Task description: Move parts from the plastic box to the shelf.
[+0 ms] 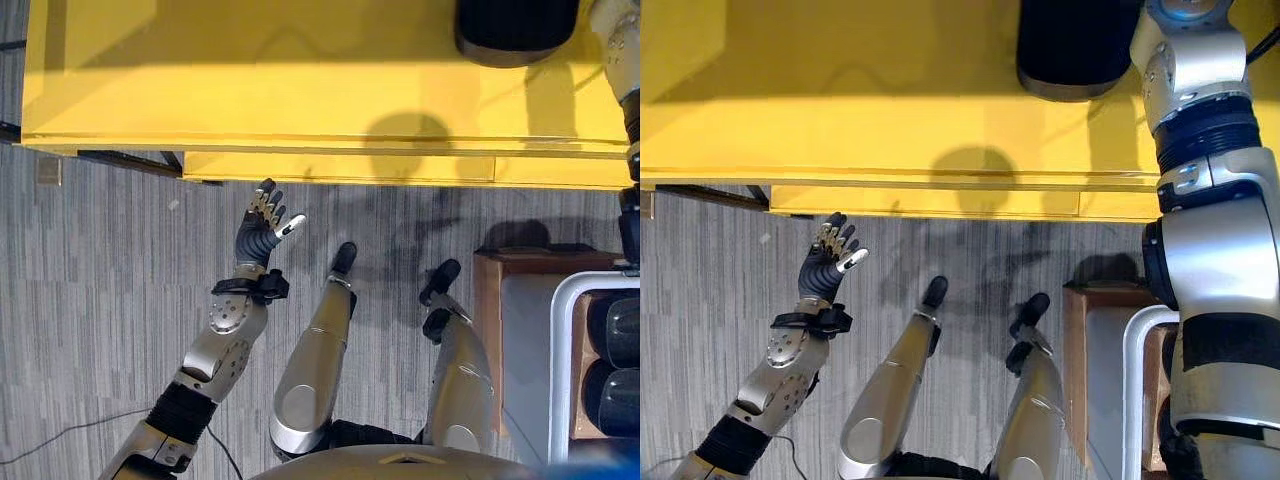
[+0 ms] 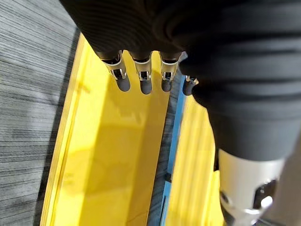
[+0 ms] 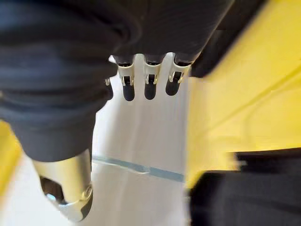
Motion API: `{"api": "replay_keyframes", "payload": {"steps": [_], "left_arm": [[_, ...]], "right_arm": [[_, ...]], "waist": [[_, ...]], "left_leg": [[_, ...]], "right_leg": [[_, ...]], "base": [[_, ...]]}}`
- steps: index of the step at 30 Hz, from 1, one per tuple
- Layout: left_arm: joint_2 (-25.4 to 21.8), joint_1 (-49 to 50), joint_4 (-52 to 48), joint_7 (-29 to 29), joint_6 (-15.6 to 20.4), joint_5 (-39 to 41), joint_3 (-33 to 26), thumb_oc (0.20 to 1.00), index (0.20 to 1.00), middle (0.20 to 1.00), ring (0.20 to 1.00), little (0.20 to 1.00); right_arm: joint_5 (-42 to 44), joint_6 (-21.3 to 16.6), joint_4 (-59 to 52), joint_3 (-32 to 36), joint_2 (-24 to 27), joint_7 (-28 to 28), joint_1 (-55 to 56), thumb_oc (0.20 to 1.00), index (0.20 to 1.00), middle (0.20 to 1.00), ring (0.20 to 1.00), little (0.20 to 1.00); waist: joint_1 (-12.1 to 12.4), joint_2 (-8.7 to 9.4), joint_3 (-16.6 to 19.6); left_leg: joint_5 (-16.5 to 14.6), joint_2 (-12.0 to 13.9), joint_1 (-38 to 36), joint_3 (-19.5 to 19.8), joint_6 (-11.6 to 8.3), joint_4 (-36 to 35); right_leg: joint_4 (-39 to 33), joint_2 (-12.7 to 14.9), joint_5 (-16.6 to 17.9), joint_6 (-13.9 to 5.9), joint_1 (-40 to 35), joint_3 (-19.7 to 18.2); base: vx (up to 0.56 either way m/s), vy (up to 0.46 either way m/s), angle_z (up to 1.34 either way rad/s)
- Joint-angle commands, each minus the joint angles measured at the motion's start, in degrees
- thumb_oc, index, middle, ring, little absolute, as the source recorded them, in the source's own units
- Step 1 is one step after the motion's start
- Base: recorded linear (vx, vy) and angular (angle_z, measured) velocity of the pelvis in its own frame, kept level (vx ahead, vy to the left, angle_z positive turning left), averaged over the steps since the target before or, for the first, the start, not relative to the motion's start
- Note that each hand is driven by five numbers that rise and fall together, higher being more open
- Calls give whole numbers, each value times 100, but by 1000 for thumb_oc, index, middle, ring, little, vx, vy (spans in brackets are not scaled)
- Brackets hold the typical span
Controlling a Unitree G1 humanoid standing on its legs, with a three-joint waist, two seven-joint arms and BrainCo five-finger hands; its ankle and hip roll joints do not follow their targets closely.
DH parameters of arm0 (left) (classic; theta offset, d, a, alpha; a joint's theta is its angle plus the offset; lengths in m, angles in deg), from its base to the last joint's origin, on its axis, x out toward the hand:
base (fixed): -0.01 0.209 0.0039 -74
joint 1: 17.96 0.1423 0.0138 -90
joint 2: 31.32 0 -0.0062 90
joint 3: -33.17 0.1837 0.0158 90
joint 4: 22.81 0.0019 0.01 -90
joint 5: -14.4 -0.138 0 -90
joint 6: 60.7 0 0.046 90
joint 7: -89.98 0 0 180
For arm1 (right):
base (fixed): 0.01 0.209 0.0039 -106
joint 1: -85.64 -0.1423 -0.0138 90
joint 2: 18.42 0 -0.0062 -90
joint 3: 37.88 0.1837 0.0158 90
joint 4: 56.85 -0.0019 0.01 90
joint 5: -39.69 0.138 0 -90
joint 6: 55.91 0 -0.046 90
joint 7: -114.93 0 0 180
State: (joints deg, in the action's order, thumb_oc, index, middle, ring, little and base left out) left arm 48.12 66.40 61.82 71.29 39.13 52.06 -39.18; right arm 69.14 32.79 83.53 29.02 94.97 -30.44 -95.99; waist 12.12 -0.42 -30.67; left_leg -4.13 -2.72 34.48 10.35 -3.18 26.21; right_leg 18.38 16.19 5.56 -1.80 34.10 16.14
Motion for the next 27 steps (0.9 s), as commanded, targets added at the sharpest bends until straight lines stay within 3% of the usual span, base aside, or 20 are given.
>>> {"api": "replay_keyframes", "payload": {"steps": [1, 3, 4, 5, 9, 14, 17, 24, 27], "left_arm": [[-212, 161, -331, 38, 285, 1, -118, 1000, 1000, 1000, 1000, 1000], [-155, 191, -320, 38, 246, 12, -156, 1000, 1000, 1000, 1000, 1000], [-162, 203, -317, 37, 244, 14, -153, 1000, 1000, 1000, 1000, 1000], [-141, 264, -341, 50, 215, -2, -204, 1000, 1000, 1000, 1000, 1000], [3, 526, -380, 123, 90, -73, -444, 1000, 1000, 1000, 1000, 1000], [117, 905, -469, 220, -77, -165, -663, 1000, 1000, 1000, 1000, 1000], [355, 1283, -583, 297, -124, -305, -958, 1000, 1000, 1000, 1000, 1000], [761, 1726, -521, 436, -107, -567, -1390, 1000, 1000, 1000, 1000, 1000], [798, 1794, -504, 464, -96, -713, -1547, 1000, 1000, 1000, 1000, 1000]], "right_arm": [[-467, -488, -985, -5, 306, 169, 421, 1000, 1000, 1000, 1000, 1000], [-604, -595, -1932, 437, 93, 181, 1092, 1000, 1000, 1000, 1000, 1000], [-615, -581, -1964, 458, 86, 185, 1131, 1000, 1000, 1000, 1000, 1000], [-834, -595, -2582, 756, -79, 196, 1734, 1000, 1000, 1000, 1000, 1000], [-1148, -724, -3877, 1516, -677, -55, 3583, 1000, 1000, 1000, 1000, 1000], [-1348, -705, -4832, 1762, -1269, -528, 5308, 1000, 1000, 1000, 1000, 1000], [-1522, -787, -5675, 1750, -1769, -1054, 6712, 1000, 1000, 1000, 1000, 1000], [-1814, -806, -6256, 2120, -1819, -1570, 8159, 1000, 1000, 1000, 1000, 1000], [-1816, -876, -6266, 2368, -1743, -1572, 8328, 1000, 1000, 1000, 1000, 1000]], "waist": [[-11, -64, 332], [-90, -84, 348], [-90, -68, 382], [-129, -84, 403], [-308, -91, 697], [-482, -74, 1006], [-733, -94, 1342], [-993, -146, 1797], [-1044, -215, 1929]], "left_leg": [[-134, 99, -180, 123, -5, -414], [24, 130, -321, 57, 2, -539], [-105, 147, -397, 78, -12, -553], [92, 179, -512, 31, -11, -727], [363, 381, -1124, -35, -59, -1431], [672, 648, -1725, -72, -97, -2186], [1032, 841, -2189, -229, -198, -2913], [1220, 1067, -2532, -408, -420, -3121], [1367, 1266, -2688, -409, -529, -3121]], "right_leg": [[1016, 19, -1467, -388, -526, -205], [819, -5, -1274, -352, -664, -135], [825, -32, -1393, -392, -727, -177], [584, -55, -1193, -363, -873, -108], [-148, -211, -995, -416, -1461, -32], [-786, -362, -833, -452, -1956, 15], [-1354, -519, -602, -547, -2254, -5], [-1839, -798, -569, -523, -2669, -135], [-1672, -958, -784, -399, -2779, -199]], "base": [[18, 1, -12], [-23, 24, -10], [-65, 25, -12], [37, -19, -21], [66, -22, -12], [80, -41, -23], [68, -59, -28], [31, -75, -20], [20, -135, -13]]}}
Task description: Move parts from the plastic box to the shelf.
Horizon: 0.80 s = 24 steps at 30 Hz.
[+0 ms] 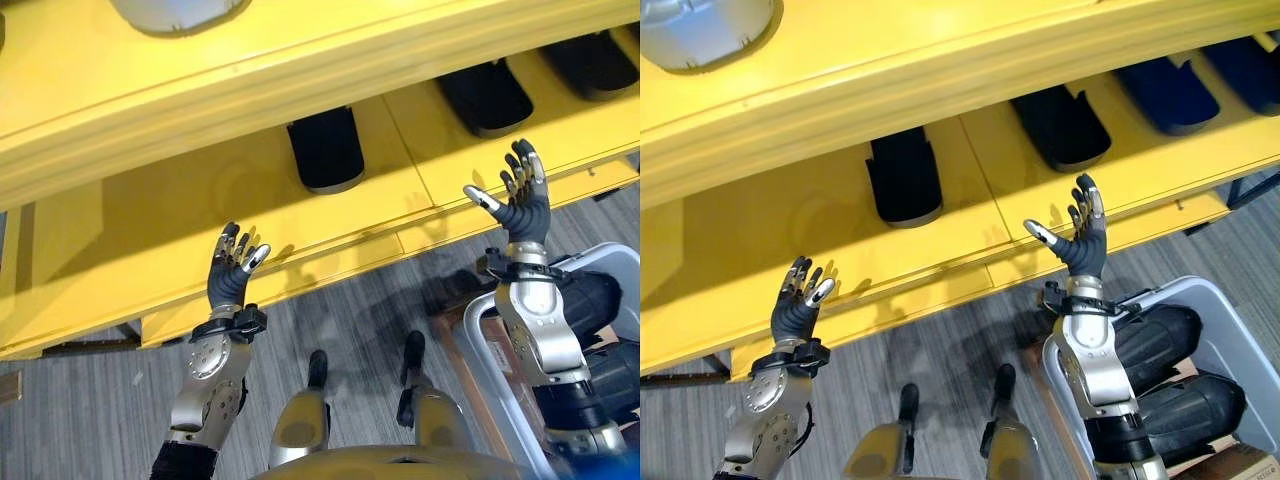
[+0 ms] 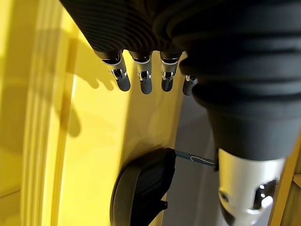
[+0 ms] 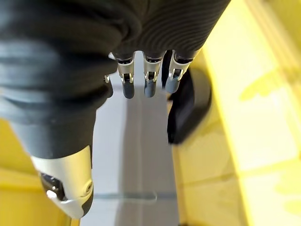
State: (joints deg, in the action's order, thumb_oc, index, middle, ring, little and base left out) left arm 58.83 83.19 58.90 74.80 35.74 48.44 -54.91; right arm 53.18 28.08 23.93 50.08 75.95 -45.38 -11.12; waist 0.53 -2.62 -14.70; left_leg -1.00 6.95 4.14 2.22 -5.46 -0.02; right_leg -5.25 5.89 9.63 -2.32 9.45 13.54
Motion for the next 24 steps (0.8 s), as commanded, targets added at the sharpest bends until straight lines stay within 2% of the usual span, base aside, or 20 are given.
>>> {"api": "replay_keyframes", "payload": {"steps": [1, 2, 3, 4, 5, 6, 7, 8, 9, 10, 11, 12, 13, 15, 16, 18, 19, 22, 24], "left_arm": [[-261, 107, -194, 74, 256, -354, 18, 1000, 1000, 1000, 1000, 1000], [-233, 119, -185, 66, 253, -349, 10, 1000, 1000, 1000, 1000, 1000], [-155, 113, -144, 35, 258, -347, -10, 1000, 1000, 1000, 1000, 1000], [-118, 113, -139, 18, 259, -332, -5, 1000, 1000, 1000, 1000, 1000], [-32, 107, -123, -4, 276, -305, -29, 1000, 1000, 1000, 1000, 1000], [-32, 108, -123, -4, 276, -305, -30, 1000, 1000, 1000, 1000, 1000], [-3, 127, -101, 3, 282, -320, -26, 1000, 1000, 1000, 1000, 1000], [-7, 127, -101, 4, 283, -320, -26, 1000, 1000, 1000, 1000, 1000], [17, 195, -138, 37, 315, -337, -79, 1000, 1000, 1000, 1000, 1000], [13, 201, -141, 39, 314, -337, -85, 1000, 1000, 1000, 1000, 1000], [70, 223, -174, 43, 338, -371, -91, 1000, 1000, 1000, 1000, 1000], [80, 241, -189, 73, 336, -361, -114, 1000, 1000, 1000, 1000, 1000], [91, 231, -214, 95, 347, -346, -88, 1000, 1000, 1000, 1000, 1000], [126, 290, -284, 110, 316, -386, -91, 1000, 1000, 1000, 1000, 1000], [126, 296, -289, 109, 313, -388, -93, 1000, 1000, 1000, 1000, 1000], [165, 480, -330, 254, 326, -372, -89, 1000, 1000, 1000, 1000, 1000], [144, 441, -327, 273, 315, -359, -36, 1000, 1000, 1000, 1000, 1000], [65, 507, -316, 340, 247, -452, -84, 1000, 1000, 1000, 1000, 1000], [50, 584, -359, 364, 233, -473, -119, 1000, 1000, 1000, 1000, 1000]], "right_arm": [[-163, -432, -290, 270, 168, -63, -158, 1000, 1000, 1000, 1000, 1000], [-138, -428, -290, 290, 196, -74, -165, 1000, 1000, 1000, 1000, 1000], [-151, -448, -323, 309, 231, -63, -175, 1000, 1000, 1000, 1000, 1000], [-121, -460, -332, 301, 234, -72, -173, 1000, 1000, 1000, 1000, 1000], [-120, -472, -334, 258, 284, -83, -206, 1000, 1000, 1000, 1000, 1000], [-119, -473, -332, 258, 284, -83, -206, 1000, 1000, 1000, 1000, 1000], [-59, -483, -257, 204, 280, -137, -225, 1000, 1000, 1000, 1000, 1000], [-58, -486, -252, 204, 277, -138, -227, 1000, 1000, 1000, 1000, 1000], [28, -503, -145, 94, 246, -177, -322, 1000, 1000, 1000, 1000, 1000], [33, -508, -137, 90, 242, -180, -326, 1000, 1000, 1000, 1000, 1000], [86, -518, -90, 50, 187, -210, -308, 1000, 1000, 1000, 1000, 1000], [104, -494, -112, 36, 170, -254, -285, 1000, 1000, 1000, 1000, 1000], [198, -481, -29, -124, 71, -337, -278, 1000, 1000, 1000, 1000, 1000], [161, -425, 30, -210, -17, -326, -338, 1000, 1000, 1000, 1000, 1000], [157, -425, 32, -214, -20, -323, -339, 1000, 1000, 1000, 1000, 1000], [254, -373, -31, -279, -137, -505, -266, 1000, 1000, 1000, 1000, 1000], [257, -373, 5, -334, -185, -510, -231, 1000, 1000, 1000, 1000, 1000], [348, -284, -13, -319, -232, -618, -85, 1000, 1000, 1000, 1000, 1000], [380, -233, -21, -323, -228, -685, -54, 1000, 1000, 1000, 1000, 1000]], "waist": [[115, -36, 330], [111, -65, 320], [117, -115, 331], [122, -121, 333], [205, -56, 374], [204, -55, 375], [327, 50, 359], [314, 56, 354], [520, 210, 348], [514, 223, 349], [564, 301, 354], [565, 361, 356], [636, 420, 408], [737, 397, 487], [745, 401, 484], [758, 367, 534], [781, 375, 546], [722, 344, 621], [706, 340, 659]], "left_leg": [[1148, 364, 316, 427, -330, -498], [1234, 411, 315, 437, -348, -498], [1517, 522, 351, 505, -427, -498], [1628, 544, 367, 553, -431, -498], [1906, 576, 399, 832, -416, -498], [1908, 576, 401, 833, -417, -498], [1913, 379, 416, 1371, -310, -451], [1911, 368, 417, 1383, -306, -445], [1662, -192, 559, 2178, -200, -245], [1628, -213, 578, 2179, -194, -193], [1418, -631, 639, 2360, -119, -34], [1066, -899, 651, 2440, -7, 97], [787, -1325, 599, 2722, 115, 318], [650, -1707, 521, 2993, 291, 290], [647, -1710, 514, 2982, 299, 291], [486, -1627, 273, 2866, 419, 265], [467, -1737, 187, 2952, 471, 281], [394, -1677, 52, 2807, 519, 227], [318, -1720, -40, 2783, 618, 213]], "right_leg": [[786, 23, -1275, -297, -311, 34], [856, -19, -1323, -259, -286, 9], [973, -135, -1415, -156, -233, -8], [991, -187, -1438, -121, -212, -40], [937, -343, -1455, -29, -190, -176], [932, -344, -1452, -27, -191, -176], [838, -408, -1405, 2, -232, -324], [821, -400, -1403, -1, -250, -312], [665, -477, -1340, 22, -322, -556], [654, -467, -1344, 19, -332, -556], [550, -478, -1276, 2, -403, -644], [521, -479, -1253, -10, -441, -751], [449, -523, -1186, -31, -493, -999], [389, -611, -1142, -52, -514, -1223], [385, -608, -1143, -55, -521, -1235], [453, -706, -1101, -54, -571, -1533], [441, -708, -1075, -59, -614, -1618], [431, -703, -1109, -64, -736, -1646], [396, -695, -1061, -97, -789, -1755]], "base": [[3, -109, -8], [-14, -159, -10], [-12, -164, -9], [30, -297, -11], [37, -200, -10], [76, -229, -21], [43, -75, -29], [106, -177, -38], [68, -100, -43], [110, -149, -43], [68, -79, -80], [127, -95, -82], [108, -40, -98], [76, 29, -94], [46, 68, -128], [51, 107, -47], [45, 121, 19], [26, 92, -16], [18, 98, -6]]}}
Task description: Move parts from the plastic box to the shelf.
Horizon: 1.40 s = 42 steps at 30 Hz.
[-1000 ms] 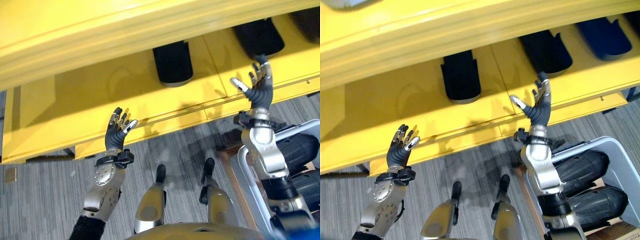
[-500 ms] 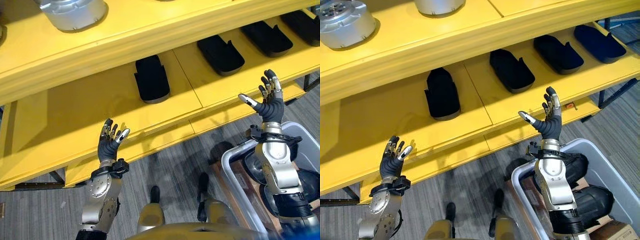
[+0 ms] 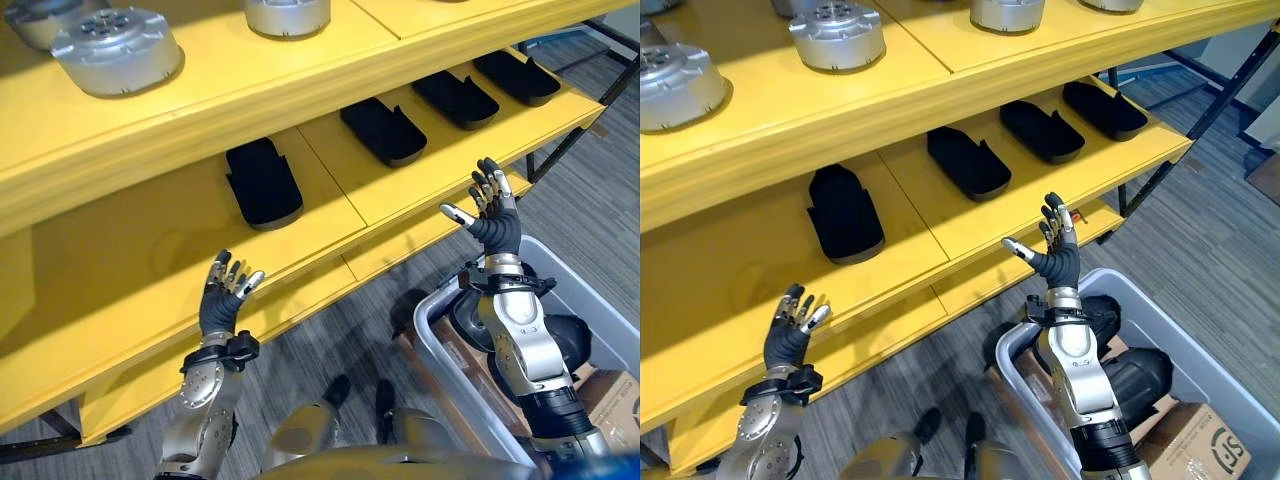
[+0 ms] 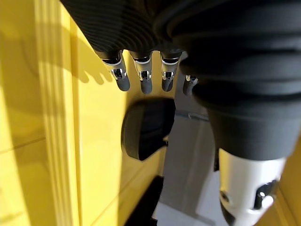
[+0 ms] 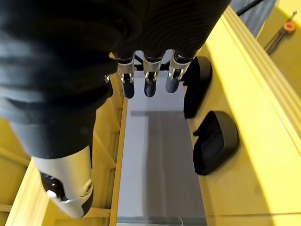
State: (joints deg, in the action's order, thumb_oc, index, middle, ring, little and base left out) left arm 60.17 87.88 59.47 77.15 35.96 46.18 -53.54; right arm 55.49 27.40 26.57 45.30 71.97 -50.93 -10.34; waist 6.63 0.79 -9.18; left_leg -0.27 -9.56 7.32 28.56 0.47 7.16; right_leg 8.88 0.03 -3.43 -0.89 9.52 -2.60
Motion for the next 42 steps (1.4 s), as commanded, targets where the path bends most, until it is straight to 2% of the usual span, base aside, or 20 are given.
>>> {"api": "replay_keyframes", "payload": {"steps": [1, 2, 3, 9, 10, 12, 13, 14, 18, 23, 27, 33, 34, 35, 36, 37, 38, 39, 40, 42], "left_arm": [[-83, 120, -418, 131, 209, -247, -257, 1000, 1000, 1000, 1000, 1000], [-85, 137, -411, 133, 205, -218, -261, 1000, 1000, 1000, 1000, 1000], [-130, 157, -360, 143, 127, -198, -245, 1000, 1000, 1000, 1000, 1000], [-290, 60, -376, 183, 111, -270, -217, 1000, 1000, 1000, 1000, 1000], [-315, 54, -379, 173, 123, -276, -235, 1000, 1000, 1000, 1000, 1000], [-342, 50, -369, 154, 138, -269, -272, 1000, 1000, 1000, 1000, 1000], [-378, 154, -377, 37, 184, -224, -433, 1000, 1000, 1000, 1000, 1000], [-348, 236, -327, 16, 157, -171, -476, 1000, 1000, 1000, 1000, 1000], [-285, 276, -258, -63, 93, -218, -562, 1000, 1000, 1000, 1000, 1000], [-163, 336, -213, -39, 43, -208, -566, 1000, 1000, 1000, 1000, 1000], [-190, 270, -62, 7, -50, -268, -457, 1000, 1000, 1000, 1000, 1000], [-151, 221, 27, 151, -83, -315, -409, 1000, 1000, 1000, 1000, 1000], [-138, 227, 30, 165, -77, -302, -434, 1000, 1000, 1000, 1000, 1000], [-110, 270, 62, 183, -87, -266, -444, 1000, 1000, 1000, 1000, 1000], [-112, 265, 63, 183, -87, -266, -444, 1000, 1000, 1000, 1000, 1000], [-120, 228, 71, 178, -88, -254, -443, 1000, 1000, 1000, 1000, 1000], [-103, 128, 46, 143, -80, -272, -394, 1000, 1000, 1000, 1000, 1000], [-104, 120, 52, 142, -78, -273, -396, 1000, 1000, 1000, 1000, 1000], [-113, 118, 47, 172, -103, -319, -418, 1000, 1000, 1000, 1000, 1000], [-146, 164, 42, 157, -93, -408, -405, 1000, 1000, 1000, 1000, 1000]], "right_arm": [[148, -161, -290, 154, 170, -130, -127, 1000, 1000, 1000, 1000, 1000], [153, -148, -290, 153, 172, -126, -114, 1000, 1000, 1000, 1000, 1000], [237, -81, -253, 146, 90, -168, -46, 1000, 1000, 1000, 1000, 1000], [238, -24, -290, 184, 1, -172, -64, 1000, 1000, 1000, 1000, 1000], [223, -27, -278, 162, -25, -177, -121, 1000, 1000, 1000, 1000, 1000], [187, -36, -232, 102, -49, -185, -208, 1000, 1000, 1000, 1000, 1000], [107, -28, -66, -164, -148, -210, -426, 1000, 1000, 1000, 1000, 1000], [104, 11, -35, -231, -156, -240, -477, 1000, 1000, 1000, 1000, 1000], [29, 70, -59, -140, -130, -211, -418, 1000, 1000, 1000, 1000, 1000], [19, 83, -187, 13, -58, -227, -171, 1000, 1000, 1000, 1000, 1000], [13, 73, -245, 375, 73, -228, 304, 1000, 1000, 1000, 1000, 1000], [6, 64, -152, 959, 133, -243, 1074, 1000, 1000, 1000, 1000, 1000], [24, 73, -157, 1026, 137, -262, 1154, 1000, 1000, 1000, 1000, 1000], [80, 42, -159, 1099, 136, -288, 1291, 1000, 1000, 1000, 1000, 1000], [81, 42, -160, 1103, 134, -289, 1289, 1000, 1000, 1000, 1000, 1000], [91, 22, -163, 1147, 179, -278, 1296, 1000, 1000, 1000, 1000, 1000], [88, -10, -142, 1114, 249, -218, 1153, 1000, 1000, 1000, 1000, 1000], [88, -11, -138, 1114, 248, -217, 1145, 1000, 1000, 1000, 1000, 1000], [128, -12, -72, 1146, 223, -193, 1110, 1000, 1000, 1000, 1000, 1000], [125, -24, -27, 1127, 176, -112, 1121, 1000, 1000, 1000, 1000, 1000]], "waist": [[114, -1, 103], [88, -6, 119], [43, -12, 158], [-114, -36, 94], [-101, -39, 57], [-43, -45, -9], [235, -177, -82], [288, -224, -47], [233, -148, -7], [103, -5, 102], [-123, 42, 146], [-380, 9, 132], [-409, 4, 104], [-436, 3, -26], [-450, 13, -3], [-433, 52, -163], [-306, 167, -486], [-298, 172, -479], [-303, 264, -452], [-245, 211, -428]], "left_leg": [[240, -66, -366, 128, 30, -501], [198, -72, -391, 53, 68, -500], [52, -89, -457, -146, 208, -420], [-156, -202, -372, -646, 430, -215], [-179, -187, -333, -735, 451, -192], [-204, -124, -296, -897, 462, -183], [-235, 226, -320, -1401, 377, -282], [-249, 376, -409, -1612, 375, -379], [-325, 451, -554, -1911, 322, -592], [-398, 647, -679, -1991, 210, -686], [-385, 954, -818, -1950, 13, -806], [-278, 1211, -803, -1982, -201, -828], [-284, 1225, -743, -2001, -220, -648], [-143, 1202, -468, -2106, -334, 174], [-131, 1181, -402, -2091, -330, 212], [87, 1105, 38, -2135, -411, 1022], [172, 971, 738, -2016, -346, 1513], [162, 971, 747, -2026, -343, 1518], [49, 1273, 859, -2025, -340, 810], [654, 1664, 890, -1820, -455, -244]], "right_leg": [[-1021, -111, 250, -241, -804, -162], [-1035, -108, 279, -269, -808, -228], [-1004, -108, 346, -326, -786, -482], [-721, -199, 541, -581, -354, -1201], [-591, -219, 528, -628, -228, -1191], [-392, -213, 502, -683, -88, -1052], [-281, 482, 286, -603, -134, 750], [-332, 724, 350, -530, -234, 1138], [-774, 945, 678, -707, -269, 1410], [-1098, 769, 733, -659, -419, 1484], [-1213, 536, 545, -552, -607, 1493], [-1164, 417, 314, -439, -661, 1667], [-1126, 395, 252, -404, -654, 1651], [-1079, 333, 127, -294, -723, 1621], [-1081, 350, 146, -297, -685, 1635], [-1027, 384, 103, -237, -698, 1648], [-935, 468, 44, -206, -708, 1572], [-929, 470, 36, -209, -694, 1562], [-992, 528, 49, -340, -716, 1457], [-990, 482, 15, -422, -732, 1234]], "base": [[0, 82, -42], [-24, 189, -51], [-41, 227, -60], [-91, 170, -91], [-176, 118, -63], [-124, 25, -111], [-74, -13, -244], [-58, -20, -259], [76, -74, -85], [152, -159, -1], [163, -168, 1], [117, -111, 16], [152, -139, 25], [83, -90, 9], [17, -106, 5], [-53, -80, 6], [-35, -83, 6], [107, 15, -31], [184, 123, -47], [214, 190, -40]]}}
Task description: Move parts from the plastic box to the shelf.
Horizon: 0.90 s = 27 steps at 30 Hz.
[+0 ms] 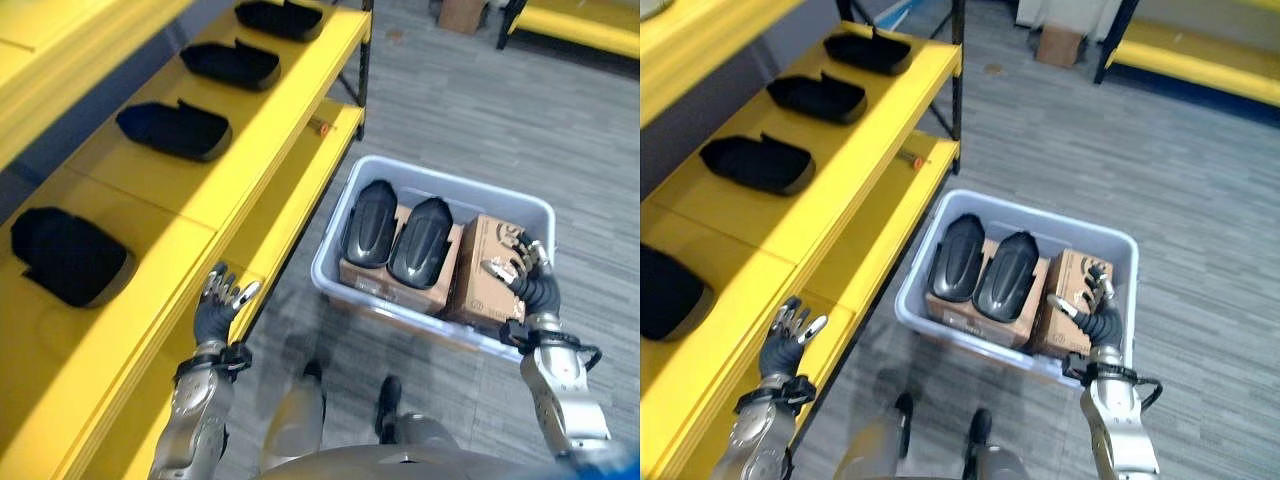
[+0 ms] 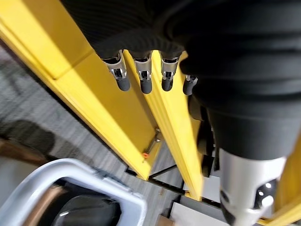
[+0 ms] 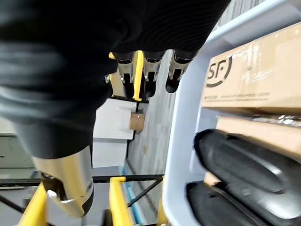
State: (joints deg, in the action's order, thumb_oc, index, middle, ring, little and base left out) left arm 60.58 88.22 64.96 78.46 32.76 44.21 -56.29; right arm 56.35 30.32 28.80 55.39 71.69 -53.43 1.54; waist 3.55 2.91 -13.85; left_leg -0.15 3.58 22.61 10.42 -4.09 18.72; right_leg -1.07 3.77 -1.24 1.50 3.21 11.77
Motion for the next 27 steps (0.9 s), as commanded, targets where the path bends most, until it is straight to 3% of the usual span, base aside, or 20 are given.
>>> {"api": "replay_keyframes", "payload": {"steps": [1, 2, 3, 7, 8, 12, 17, 27], "left_arm": [[-186, 158, -512, 31, 215, -298, -113, 1000, 1000, 1000, 1000, 1000], [-151, 189, -486, 34, 217, -329, -87, 1000, 1000, 1000, 1000, 1000], [-136, 208, -445, 139, 250, -374, -34, 1000, 1000, 1000, 1000, 1000], [-327, 118, -592, 237, 280, -428, -40, 1000, 1000, 1000, 1000, 1000], [-474, 17, -644, 229, 312, -430, -24, 1000, 1000, 1000, 1000, 1000], [-630, -302, -637, 56, 371, -390, 113, 1000, 1000, 1000, 1000, 1000], [-666, -688, -721, -168, 442, -303, 389, 1000, 1000, 1000, 1000, 1000], [-554, -1285, -915, -519, 592, -252, 841, 1000, 1000, 1000, 1000, 1000]], "right_arm": [[27, -323, -235, 108, 185, 173, -54, 1000, 1000, 1000, 1000, 1000], [-3, -303, -256, 103, 150, 186, 3, 1000, 1000, 1000, 1000, 1000], [-79, -260, -311, 37, 52, 24, 121, 1000, 1000, 1000, 1000, 1000], [-38, -221, -277, -15, -67, -21, 109, 1000, 1000, 1000, 1000, 1000], [-53, -203, -256, -157, -41, -42, -85, 1000, 1000, 1000, 1000, 1000], [34, -253, -255, -374, -36, 68, -487, 1000, 1000, 1000, 1000, 1000], [85, -331, -278, -725, -16, 292, -1129, 1000, 1000, 1000, 1000, 1000], [-196, -311, 121, -1304, -127, 896, -2278, 1000, 1000, 1000, 1000, 1000]], "waist": [[82, -60, 63], [75, -125, 69], [-31, -245, 123], [-61, -213, 129], [-89, -176, 34], [-100, -109, -182], [-174, -99, -372], [-193, -257, -742]], "left_leg": [[780, 434, -605, 158, -65, -1751], [911, 536, -725, 118, -159, -1877], [711, 557, -1068, -129, -186, -1935], [418, 399, -1126, -347, -71, -1644], [250, 329, -1094, -516, 1, -1472], [62, 245, -730, -754, 45, -1136], [-2, 204, -320, -950, 88, -969], [27, 198, 100, -979, 74, -918]], "right_leg": [[22, 115, -279, -697, -166, -338], [74, 130, -356, -695, -250, -454], [203, 141, -430, -706, -306, -551], [145, 353, -284, -818, -275, -700], [45, 466, -149, -882, -187, -852], [-79, 628, 79, -946, 154, -948], [-58, 669, 278, -987, 716, -1083], [199, 640, 303, -958, 1369, -1069]], "base": [[192, 228, -38], [236, 396, -65], [164, 304, -79], [79, 288, -107], [-70, 192, -72], [-114, 138, -62], [-75, 59, -11], [-5, -13, -10]]}}
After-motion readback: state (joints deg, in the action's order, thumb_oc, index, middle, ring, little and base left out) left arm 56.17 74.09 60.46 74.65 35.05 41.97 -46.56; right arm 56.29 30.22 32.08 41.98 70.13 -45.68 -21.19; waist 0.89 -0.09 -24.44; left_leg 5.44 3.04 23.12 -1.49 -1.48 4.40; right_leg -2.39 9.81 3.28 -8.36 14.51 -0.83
